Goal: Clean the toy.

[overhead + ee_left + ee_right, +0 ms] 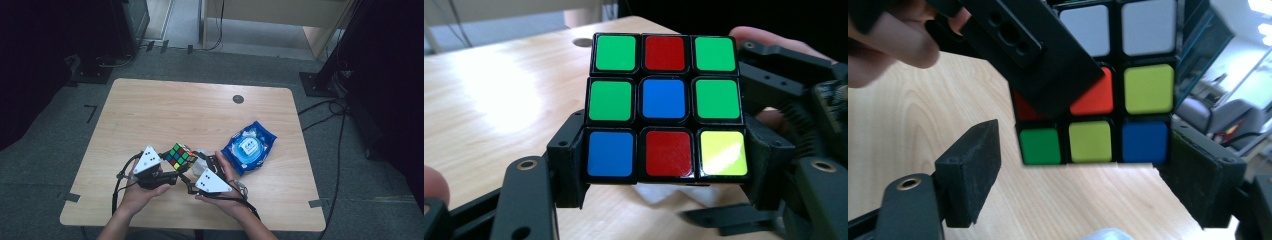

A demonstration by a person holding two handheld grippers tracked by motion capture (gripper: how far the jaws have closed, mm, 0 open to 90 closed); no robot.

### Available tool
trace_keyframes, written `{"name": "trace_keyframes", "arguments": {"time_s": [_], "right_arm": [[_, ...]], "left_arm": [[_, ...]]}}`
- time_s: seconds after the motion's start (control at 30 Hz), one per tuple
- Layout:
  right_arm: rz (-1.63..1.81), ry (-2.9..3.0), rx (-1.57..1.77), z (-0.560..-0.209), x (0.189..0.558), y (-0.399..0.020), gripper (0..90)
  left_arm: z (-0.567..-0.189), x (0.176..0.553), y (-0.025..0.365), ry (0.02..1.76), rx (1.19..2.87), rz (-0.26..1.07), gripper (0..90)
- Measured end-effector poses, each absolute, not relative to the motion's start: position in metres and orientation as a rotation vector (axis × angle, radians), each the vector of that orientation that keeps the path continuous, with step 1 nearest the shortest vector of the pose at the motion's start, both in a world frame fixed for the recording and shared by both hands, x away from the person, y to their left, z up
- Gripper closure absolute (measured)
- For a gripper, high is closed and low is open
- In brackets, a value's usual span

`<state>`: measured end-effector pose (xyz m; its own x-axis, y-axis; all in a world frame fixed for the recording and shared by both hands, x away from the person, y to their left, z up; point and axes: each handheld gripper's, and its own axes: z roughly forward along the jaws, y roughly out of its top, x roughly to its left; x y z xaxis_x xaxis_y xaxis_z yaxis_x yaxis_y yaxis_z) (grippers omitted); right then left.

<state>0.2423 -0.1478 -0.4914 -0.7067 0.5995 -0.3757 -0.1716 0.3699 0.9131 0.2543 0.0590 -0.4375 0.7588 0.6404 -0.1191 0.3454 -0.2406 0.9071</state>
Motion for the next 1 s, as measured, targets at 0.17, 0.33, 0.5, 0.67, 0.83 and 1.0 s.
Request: {"name": "trace_keyframes", "arguments": {"time_s": [0.17,0.33,0.5,0.67,0.83,1.0], "right_arm": [[1.383,1.878,0.367,-0.489,0.239,-0.149,34.2],[1.383,1.886,0.374,-0.489,0.238,-0.15,34.4],[1.404,1.942,0.405,-0.484,0.242,-0.157,35.1],[1.365,1.973,0.48,-0.483,0.253,-0.178,35.0],[1.349,1.996,0.586,-0.478,0.262,-0.201,35.0],[1.357,2.055,0.729,-0.475,0.262,-0.219,35.0]], "left_arm": [[-0.437,0.255,0.055,0.782,1.857,0.29,34.2],[-0.438,0.259,0.056,0.807,1.851,0.231,34.1],[-0.438,0.261,0.059,0.796,1.807,0.185,29.7],[-0.436,0.265,0.069,0.811,1.747,0.167,22.1],[-0.45,0.278,0.064,0.846,1.76,0.149,22.3],[-0.468,0.287,0.04,0.889,1.846,0.178,31.0]]}}
